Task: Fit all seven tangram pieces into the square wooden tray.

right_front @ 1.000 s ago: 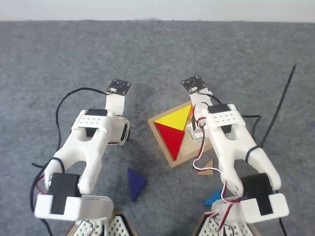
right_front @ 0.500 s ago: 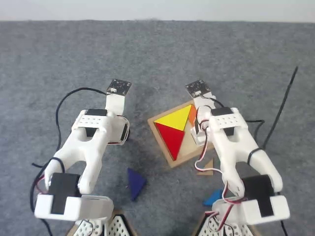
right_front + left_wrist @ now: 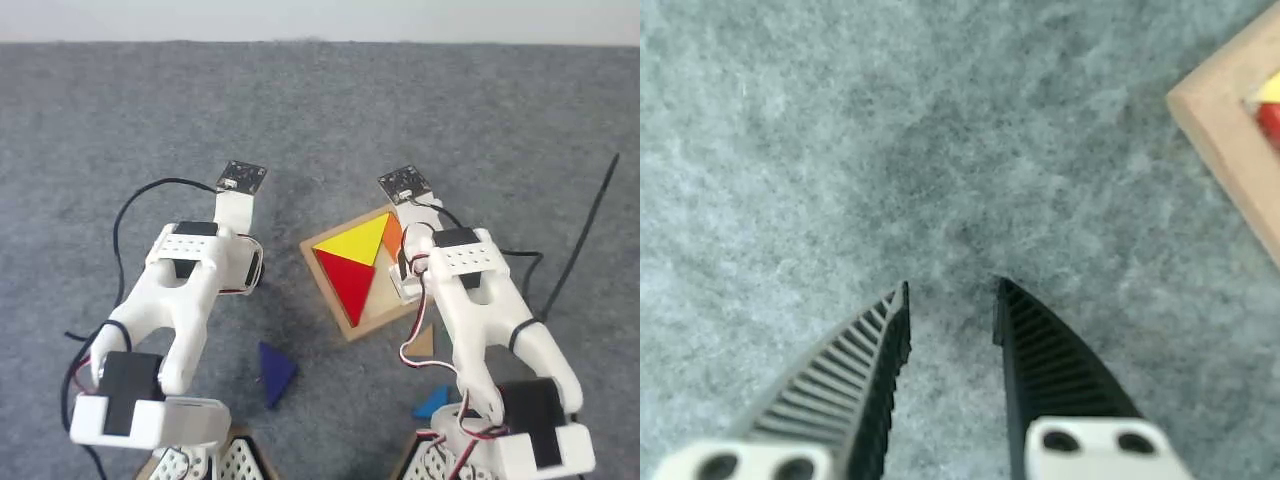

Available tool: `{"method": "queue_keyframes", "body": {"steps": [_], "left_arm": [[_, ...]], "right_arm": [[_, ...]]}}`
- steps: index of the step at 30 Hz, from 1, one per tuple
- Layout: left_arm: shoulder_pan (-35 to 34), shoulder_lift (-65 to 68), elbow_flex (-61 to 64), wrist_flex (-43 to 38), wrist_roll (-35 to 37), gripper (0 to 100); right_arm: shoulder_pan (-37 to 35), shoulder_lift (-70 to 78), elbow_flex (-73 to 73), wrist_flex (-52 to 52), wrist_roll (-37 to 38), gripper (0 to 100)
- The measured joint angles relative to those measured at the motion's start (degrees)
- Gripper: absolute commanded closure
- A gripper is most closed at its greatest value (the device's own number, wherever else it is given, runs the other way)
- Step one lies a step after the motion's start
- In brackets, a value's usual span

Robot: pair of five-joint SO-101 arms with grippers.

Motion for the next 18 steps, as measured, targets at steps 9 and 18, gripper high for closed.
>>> {"method": "queue_keyframes", "body": {"steps": [9, 18], "left_arm": [[0.00, 0.00, 0.00, 0.00, 0.00, 86], [0.00, 0.00, 0.00, 0.00, 0.00, 86]], "right_arm": [[0.00, -0.09, 0.09, 0.00, 0.00, 97.1], [4.13, -5.45, 0.26, 1.76, 2.20, 97.1]]}}
